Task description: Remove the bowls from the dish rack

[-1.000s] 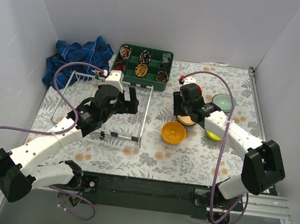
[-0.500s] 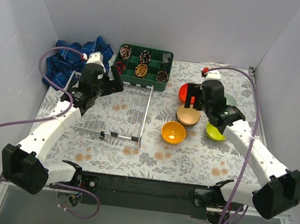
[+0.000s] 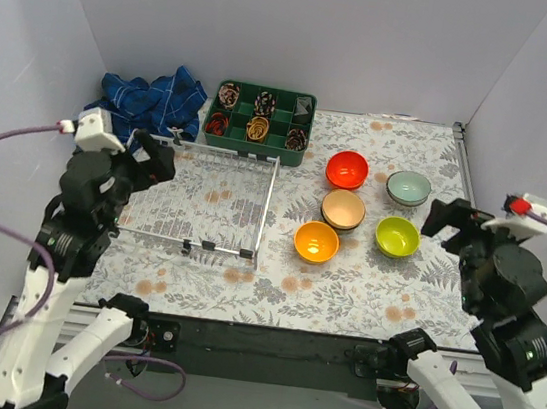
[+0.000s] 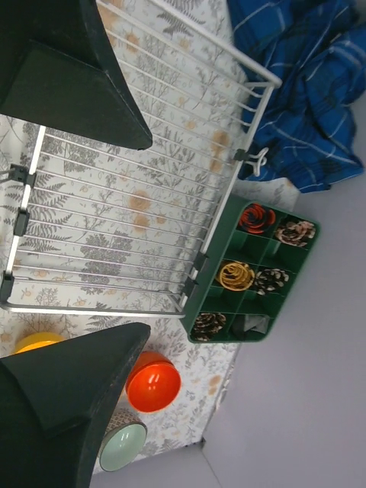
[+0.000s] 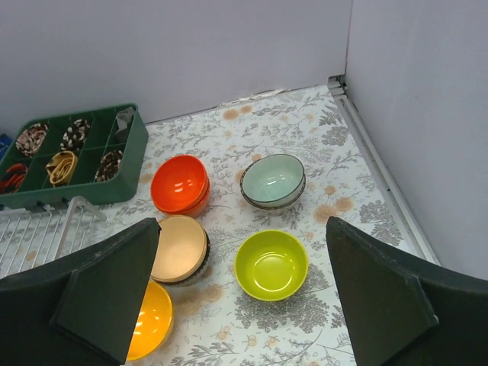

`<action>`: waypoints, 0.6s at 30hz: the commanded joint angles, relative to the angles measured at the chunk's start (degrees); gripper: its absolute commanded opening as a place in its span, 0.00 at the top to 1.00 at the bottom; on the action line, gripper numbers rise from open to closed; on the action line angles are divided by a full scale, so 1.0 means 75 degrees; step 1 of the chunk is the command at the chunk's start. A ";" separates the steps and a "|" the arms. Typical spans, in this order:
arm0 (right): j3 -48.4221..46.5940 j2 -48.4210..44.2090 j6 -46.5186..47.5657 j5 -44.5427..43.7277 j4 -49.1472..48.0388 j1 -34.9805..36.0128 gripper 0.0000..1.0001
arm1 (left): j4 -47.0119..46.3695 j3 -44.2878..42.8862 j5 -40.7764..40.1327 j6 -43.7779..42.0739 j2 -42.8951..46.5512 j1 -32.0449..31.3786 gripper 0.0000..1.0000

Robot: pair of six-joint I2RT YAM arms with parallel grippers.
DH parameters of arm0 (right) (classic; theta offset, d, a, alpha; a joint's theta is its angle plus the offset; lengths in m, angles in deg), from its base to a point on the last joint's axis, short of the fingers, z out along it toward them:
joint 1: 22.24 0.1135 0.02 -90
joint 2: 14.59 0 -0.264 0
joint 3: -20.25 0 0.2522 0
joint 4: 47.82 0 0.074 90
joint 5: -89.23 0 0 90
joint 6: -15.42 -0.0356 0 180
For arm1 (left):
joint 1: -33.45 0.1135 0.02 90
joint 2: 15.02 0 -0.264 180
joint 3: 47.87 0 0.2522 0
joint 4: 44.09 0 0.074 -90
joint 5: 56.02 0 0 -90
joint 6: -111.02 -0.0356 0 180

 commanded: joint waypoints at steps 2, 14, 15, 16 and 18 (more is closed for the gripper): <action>0.0574 -0.1146 0.0410 -0.0051 0.0532 -0.0005 0.01 | 0.1147 -0.0185 -0.0483 -0.0697 0.1422 0.0008 0.02; 0.1347 -0.2788 0.0552 0.0091 0.0907 -0.0017 0.01 | 0.1898 0.0294 -0.0507 -0.0346 0.3555 0.0008 0.02; 0.1371 -0.2881 0.0540 0.0091 0.0919 -0.0005 0.02 | 0.1922 0.0365 -0.0484 -0.0241 0.3615 0.0008 0.02; 0.1418 -0.2929 0.0552 0.0079 0.0919 -0.0005 0.01 | 0.1922 0.0436 -0.0530 -0.0205 0.3696 0.0008 0.02; 0.1500 -0.3034 0.0552 0.0079 0.0931 -0.0005 0.01 | 0.1899 0.0635 -0.0647 -0.0112 0.3907 0.0008 0.02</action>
